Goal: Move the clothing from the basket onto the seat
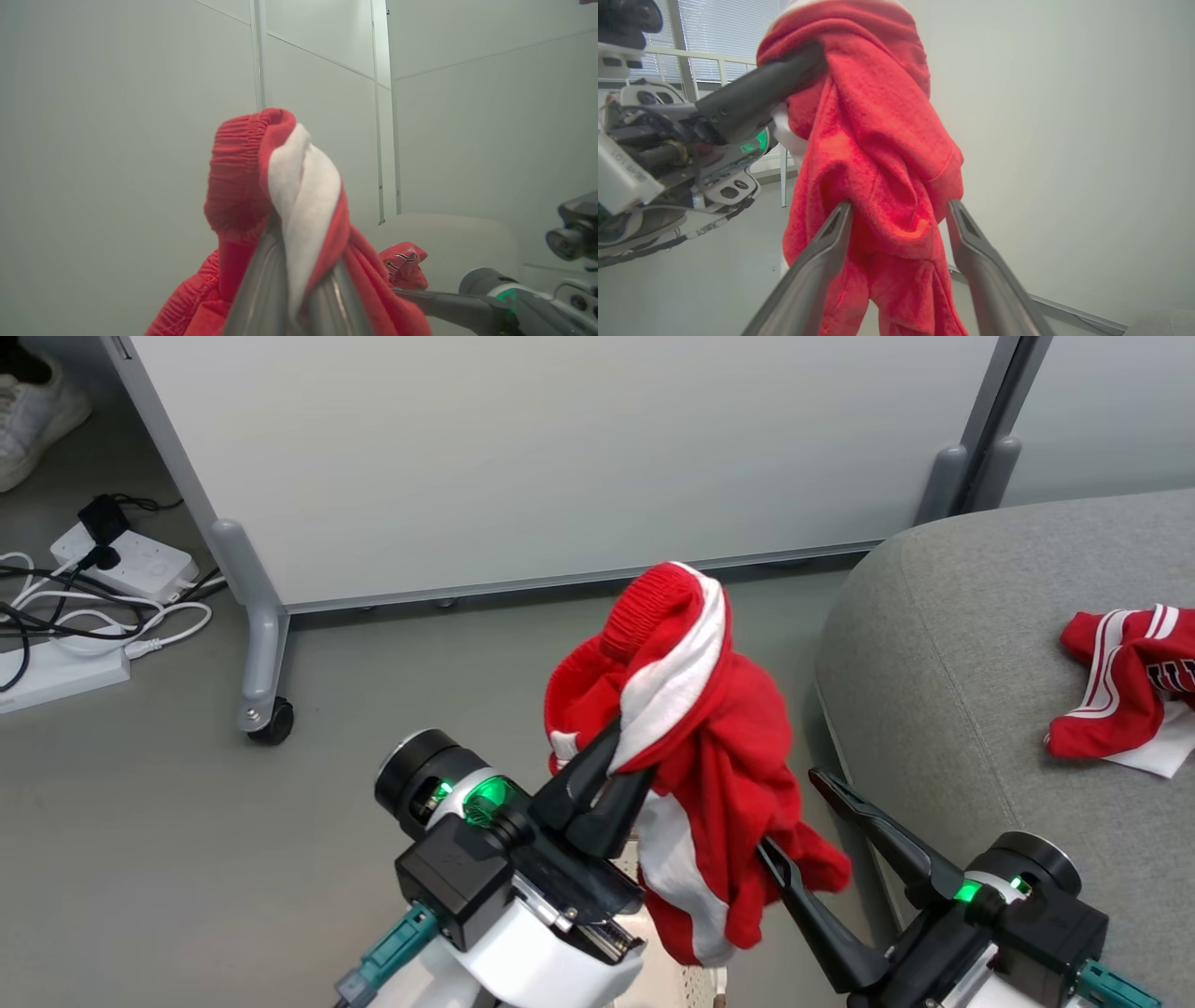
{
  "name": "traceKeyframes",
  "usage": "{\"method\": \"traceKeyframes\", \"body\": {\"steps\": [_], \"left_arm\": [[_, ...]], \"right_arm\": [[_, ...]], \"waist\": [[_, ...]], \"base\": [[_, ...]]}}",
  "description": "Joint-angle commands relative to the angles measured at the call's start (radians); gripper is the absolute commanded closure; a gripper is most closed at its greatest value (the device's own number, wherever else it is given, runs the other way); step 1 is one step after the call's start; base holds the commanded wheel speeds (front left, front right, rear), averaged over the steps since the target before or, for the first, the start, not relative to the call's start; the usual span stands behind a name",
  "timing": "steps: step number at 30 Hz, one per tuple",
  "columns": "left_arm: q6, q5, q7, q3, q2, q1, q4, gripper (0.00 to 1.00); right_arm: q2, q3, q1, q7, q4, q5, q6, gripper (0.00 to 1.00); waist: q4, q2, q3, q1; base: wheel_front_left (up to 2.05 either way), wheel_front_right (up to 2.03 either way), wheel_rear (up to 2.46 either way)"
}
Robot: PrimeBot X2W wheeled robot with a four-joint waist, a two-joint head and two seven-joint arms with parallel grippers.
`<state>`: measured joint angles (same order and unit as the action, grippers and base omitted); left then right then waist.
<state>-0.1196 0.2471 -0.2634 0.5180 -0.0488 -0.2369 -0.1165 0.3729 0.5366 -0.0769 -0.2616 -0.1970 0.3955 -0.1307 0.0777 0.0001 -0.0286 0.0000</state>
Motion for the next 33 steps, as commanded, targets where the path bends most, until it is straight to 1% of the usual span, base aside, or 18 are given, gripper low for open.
{"method": "traceKeyframes", "body": {"steps": [1, 7, 12, 22, 23, 24, 25, 33], "left_arm": [[-0.004, 0.003, -0.002, 0.014, -0.003, -0.021, 0.002, 1.0], [-0.011, 0.018, -0.002, 0.076, -0.003, -0.02, 0.009, 1.0], [-0.012, 0.03, -0.002, 0.126, -0.003, -0.028, 0.015, 1.0], [-0.011, 0.062, -0.002, 0.183, -0.003, -0.037, 0.03, 1.0], [-0.011, 0.064, -0.002, 0.184, -0.003, -0.037, 0.03, 1.0], [-0.011, 0.064, -0.002, 0.184, -0.003, -0.037, 0.03, 1.0], [-0.011, 0.065, -0.002, 0.182, -0.003, -0.038, 0.029, 1.0], [-0.011, 0.066, -0.002, 0.155, -0.003, -0.026, 0.026, 1.0]], "right_arm": [[0.01, 0.011, -0.016, -0.005, 0.01, 0.005, 0.0, 0.0], [0.021, 0.037, -0.049, -0.005, 0.049, 0.007, 0.0, 0.0], [0.016, 0.064, -0.079, -0.005, 0.076, 0.001, 0.0, 0.0], [0.015, 0.13, -0.118, -0.005, 0.116, -0.018, 0.0, 0.0], [0.009, 0.126, -0.122, -0.005, 0.122, -0.025, 0.0, 0.79], [0.009, 0.126, -0.122, -0.005, 0.122, -0.025, 0.0, 0.79], [-0.003, 0.121, -0.122, -0.005, 0.125, -0.024, 0.0, 1.0], [-0.045, 0.08, -0.09, -0.005, 0.118, -0.019, 0.0, 1.0]], "waist": [[-0.006, -0.0001, -0.004, 0.0], [-0.016, -0.0001, -0.01, 0.0], [-0.02, -0.0001, -0.011, 0.0], [-0.025, -0.0001, -0.005, 0.0], [-0.026, -0.0001, -0.005, 0.0], [-0.026, -0.0001, -0.005, 0.0], [-0.027, -0.0001, -0.004, 0.0], [-0.031, -0.0001, -0.007, 0.0]], "base": [[0.0, 0.0, 0.0], [0.0, 0.0, 0.0], [0.0, 0.0, 0.0], [0.0, 0.0, 0.0], [0.0, 0.0, 0.0], [0.0, 0.0, 0.0], [0.0, 0.0, 0.0], [0.0, 0.0, 0.0]]}}
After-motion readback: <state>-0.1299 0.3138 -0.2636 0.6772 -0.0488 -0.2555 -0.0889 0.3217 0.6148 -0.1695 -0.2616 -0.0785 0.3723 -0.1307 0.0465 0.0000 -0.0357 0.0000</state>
